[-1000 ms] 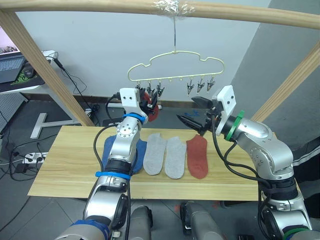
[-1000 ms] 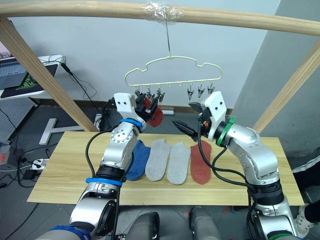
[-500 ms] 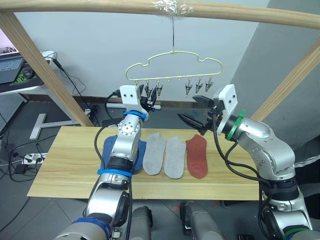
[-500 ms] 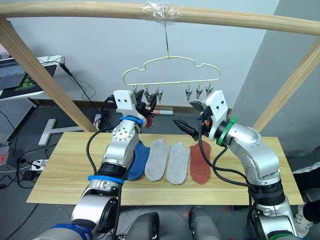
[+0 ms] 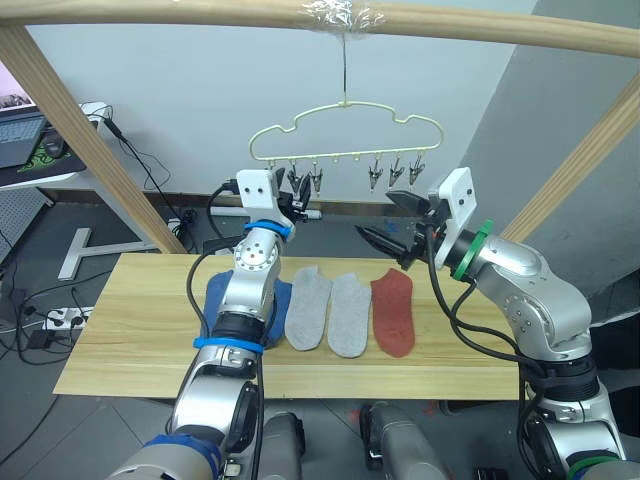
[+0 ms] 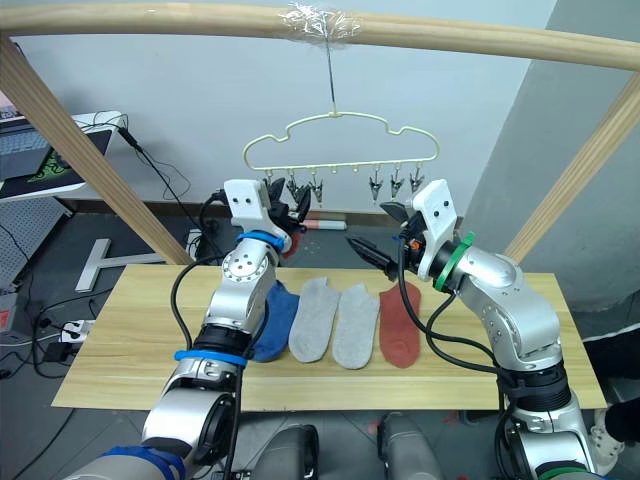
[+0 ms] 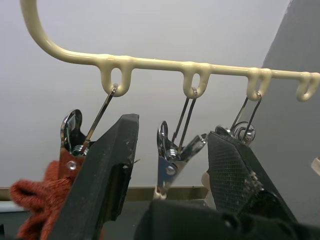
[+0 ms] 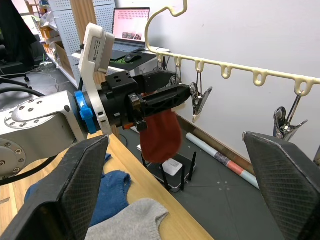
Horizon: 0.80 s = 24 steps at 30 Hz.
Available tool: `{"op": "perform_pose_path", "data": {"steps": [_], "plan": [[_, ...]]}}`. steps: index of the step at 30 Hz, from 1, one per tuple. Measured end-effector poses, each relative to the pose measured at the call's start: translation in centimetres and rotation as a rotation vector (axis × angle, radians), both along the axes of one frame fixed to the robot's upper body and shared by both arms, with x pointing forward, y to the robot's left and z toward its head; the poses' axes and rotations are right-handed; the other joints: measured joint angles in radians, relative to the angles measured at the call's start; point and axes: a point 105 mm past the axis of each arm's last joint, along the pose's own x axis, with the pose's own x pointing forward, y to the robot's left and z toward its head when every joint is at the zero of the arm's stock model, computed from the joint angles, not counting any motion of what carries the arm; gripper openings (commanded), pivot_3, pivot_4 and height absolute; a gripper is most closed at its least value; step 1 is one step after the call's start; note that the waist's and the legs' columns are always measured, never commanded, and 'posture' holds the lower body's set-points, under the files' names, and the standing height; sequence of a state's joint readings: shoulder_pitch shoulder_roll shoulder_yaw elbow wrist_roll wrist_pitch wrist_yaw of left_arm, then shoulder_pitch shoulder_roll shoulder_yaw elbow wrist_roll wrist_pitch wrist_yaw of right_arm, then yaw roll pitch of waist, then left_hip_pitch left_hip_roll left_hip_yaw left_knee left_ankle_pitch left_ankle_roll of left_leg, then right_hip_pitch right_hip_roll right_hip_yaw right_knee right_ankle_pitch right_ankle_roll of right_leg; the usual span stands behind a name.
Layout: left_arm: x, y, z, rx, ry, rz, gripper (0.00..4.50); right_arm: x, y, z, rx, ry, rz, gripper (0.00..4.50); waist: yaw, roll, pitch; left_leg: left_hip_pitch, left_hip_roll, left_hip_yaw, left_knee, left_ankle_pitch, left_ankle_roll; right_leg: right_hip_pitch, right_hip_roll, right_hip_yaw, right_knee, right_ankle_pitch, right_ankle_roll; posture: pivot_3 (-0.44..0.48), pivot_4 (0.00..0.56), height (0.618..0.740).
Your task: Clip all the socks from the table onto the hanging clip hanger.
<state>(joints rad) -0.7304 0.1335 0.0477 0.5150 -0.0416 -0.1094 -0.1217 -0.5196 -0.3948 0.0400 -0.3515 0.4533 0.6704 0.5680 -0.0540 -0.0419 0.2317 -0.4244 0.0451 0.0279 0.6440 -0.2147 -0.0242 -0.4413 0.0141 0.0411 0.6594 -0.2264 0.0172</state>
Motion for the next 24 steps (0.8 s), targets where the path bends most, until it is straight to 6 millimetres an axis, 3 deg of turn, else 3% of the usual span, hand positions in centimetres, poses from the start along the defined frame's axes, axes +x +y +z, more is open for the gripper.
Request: {"op": "perform_pose_path", "data": {"steps": [2, 9, 12, 22, 24], "plan": [[0.0, 0.0, 0.0, 0.000, -0.003, -0.001, 2.48, 0.0, 0.0, 0.0, 0.000, 0.000, 0.000, 4.50, 0.000, 0.000, 0.000, 0.000, 0.000, 0.000, 0.000, 0.000, 0.000, 0.000, 0.000, 0.000, 0.000, 0.000, 0.000, -0.102, 0.222, 0.740], [-0.1, 0.0, 0.2, 0.002, -0.013, -0.004, 0.48, 0.0, 0.0, 0.0, -0.001, 0.001, -0.002, 4.50, 0.000, 0.000, 0.000, 0.000, 0.000, 0.000, 0.000, 0.000, 0.000, 0.000, 0.000, 0.000, 0.000, 0.000, 0.000, -0.099, 0.228, 0.740], [-0.1, 0.2, 0.4, 0.009, -0.027, -0.003, 0.02, 0.0, 0.0, 0.0, -0.001, 0.001, -0.002, 4.50, 0.000, 0.000, 0.000, 0.000, 0.000, 0.000, 0.000, 0.000, 0.000, 0.000, 0.000, 0.000, 0.000, 0.000, 0.000, -0.097, 0.229, 0.740], [-0.2, 0.3, 0.5, 0.019, -0.031, -0.009, 0.02, 0.0, 0.0, -0.2, -0.003, 0.005, -0.005, 4.50, -0.001, 0.000, 0.000, 0.000, 0.000, 0.000, 0.000, 0.000, 0.000, 0.000, 0.000, 0.000, 0.001, 0.000, 0.000, -0.095, 0.233, 0.740], [-0.2, 0.4, 0.6, 0.021, -0.027, -0.011, 0.02, 0.0, -0.1, -2.0, -0.085, 0.036, -0.031, 4.50, 0.000, 0.000, 0.000, 0.000, 0.000, 0.000, 0.000, 0.000, 0.000, 0.000, 0.000, 0.000, 0.000, 0.000, 0.000, -0.094, 0.236, 0.740]]}}
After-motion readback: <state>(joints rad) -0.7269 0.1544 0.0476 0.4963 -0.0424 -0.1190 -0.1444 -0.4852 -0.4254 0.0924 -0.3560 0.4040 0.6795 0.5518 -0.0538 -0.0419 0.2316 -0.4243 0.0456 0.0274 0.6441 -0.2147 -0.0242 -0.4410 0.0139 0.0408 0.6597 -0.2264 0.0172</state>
